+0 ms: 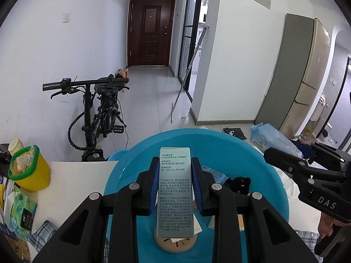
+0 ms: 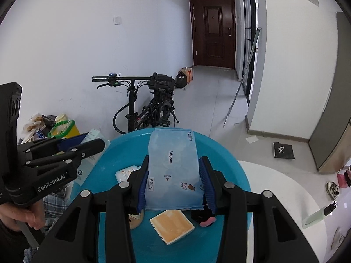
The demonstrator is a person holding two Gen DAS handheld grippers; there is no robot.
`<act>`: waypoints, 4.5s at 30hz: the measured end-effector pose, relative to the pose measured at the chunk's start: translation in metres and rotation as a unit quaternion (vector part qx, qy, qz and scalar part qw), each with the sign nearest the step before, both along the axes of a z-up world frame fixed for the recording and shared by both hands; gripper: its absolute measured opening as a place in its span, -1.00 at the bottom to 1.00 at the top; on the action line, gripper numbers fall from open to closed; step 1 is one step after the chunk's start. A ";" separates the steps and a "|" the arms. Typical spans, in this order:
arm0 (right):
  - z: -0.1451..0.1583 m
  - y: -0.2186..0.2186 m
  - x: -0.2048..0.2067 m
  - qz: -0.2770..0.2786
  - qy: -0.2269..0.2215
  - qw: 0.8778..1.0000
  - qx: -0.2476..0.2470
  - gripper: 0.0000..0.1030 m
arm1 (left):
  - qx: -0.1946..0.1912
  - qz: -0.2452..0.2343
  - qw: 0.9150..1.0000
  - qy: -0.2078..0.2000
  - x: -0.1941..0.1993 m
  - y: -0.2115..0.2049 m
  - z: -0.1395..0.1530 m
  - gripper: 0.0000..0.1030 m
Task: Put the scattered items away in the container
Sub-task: 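Lower both held items into the basin and open both tools, then withdraw both open tools from the basin back over the shirt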
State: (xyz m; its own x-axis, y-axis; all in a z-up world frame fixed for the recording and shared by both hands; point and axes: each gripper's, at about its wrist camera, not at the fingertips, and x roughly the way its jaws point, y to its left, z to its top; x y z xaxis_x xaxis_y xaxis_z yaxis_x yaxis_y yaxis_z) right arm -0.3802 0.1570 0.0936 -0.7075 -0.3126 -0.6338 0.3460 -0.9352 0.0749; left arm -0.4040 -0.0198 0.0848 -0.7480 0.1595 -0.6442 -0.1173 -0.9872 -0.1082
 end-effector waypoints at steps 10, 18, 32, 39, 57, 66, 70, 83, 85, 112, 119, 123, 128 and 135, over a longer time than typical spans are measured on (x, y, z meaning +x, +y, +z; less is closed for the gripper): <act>-0.037 -0.001 -0.025 -0.009 -0.041 0.999 0.016 -0.20 | -0.005 0.013 0.997 -0.078 -0.030 -0.006 -0.050 -0.43; -0.071 -0.001 -0.039 -0.013 -0.085 0.995 0.047 -0.19 | -0.002 0.017 0.991 -0.130 -0.044 -0.007 -0.080 -0.43; -0.097 0.005 -0.045 -0.020 -0.123 0.988 0.089 -0.19 | -0.005 0.023 0.985 -0.169 -0.048 -0.012 -0.099 -0.43; -0.101 0.005 -0.048 -0.018 -0.133 0.987 0.089 -0.19 | -0.006 0.024 0.984 -0.176 -0.048 -0.010 -0.104 -0.43; -0.101 0.005 -0.050 -0.022 -0.136 0.986 0.088 -0.18 | 0.006 0.032 0.989 -0.144 -0.044 -0.019 -0.090 0.22; -0.099 0.008 -0.049 -0.029 -0.133 0.988 0.076 0.18 | 0.009 0.032 0.989 -0.147 -0.039 -0.016 -0.092 0.41; -0.095 0.008 -0.045 -0.034 -0.120 0.990 0.070 0.29 | 0.017 0.036 0.991 -0.131 -0.032 -0.017 -0.085 0.42; -0.057 0.007 -0.003 -0.054 0.001 0.997 0.060 0.99 | 0.010 0.026 1.000 0.002 0.010 -0.009 -0.036 0.66; -0.049 0.012 0.004 -0.061 0.019 0.997 0.048 1.00 | 0.006 0.022 0.999 0.030 0.019 -0.009 -0.028 0.68; 0.021 0.018 0.113 -0.060 0.133 0.989 0.022 1.00 | -0.009 0.022 0.988 0.153 0.142 -0.010 0.037 1.00; 0.027 0.020 0.144 -0.058 0.142 0.988 0.016 1.00 | 0.007 0.029 0.988 0.152 0.181 -0.010 0.048 1.00; 0.032 0.025 0.163 -0.058 0.148 0.987 0.006 1.00 | 0.004 0.032 0.987 0.155 0.206 -0.010 0.052 1.00; 0.035 0.026 0.185 -0.058 0.154 0.986 0.011 1.00 | -0.017 0.036 0.985 0.168 0.241 -0.004 0.058 1.00; 0.042 0.028 0.223 -0.051 0.168 0.985 0.000 1.00 | -0.021 0.028 0.985 0.172 0.285 0.002 0.064 1.00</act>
State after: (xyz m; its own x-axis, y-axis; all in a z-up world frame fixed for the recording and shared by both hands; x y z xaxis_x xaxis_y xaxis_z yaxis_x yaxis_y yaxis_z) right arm -0.1576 0.1847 0.1356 -0.9047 -0.2290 -0.3593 0.2556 -0.9664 -0.0275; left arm -0.1190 -0.0179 0.1488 -0.9296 0.0907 -0.3573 -0.0855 -0.9959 -0.0303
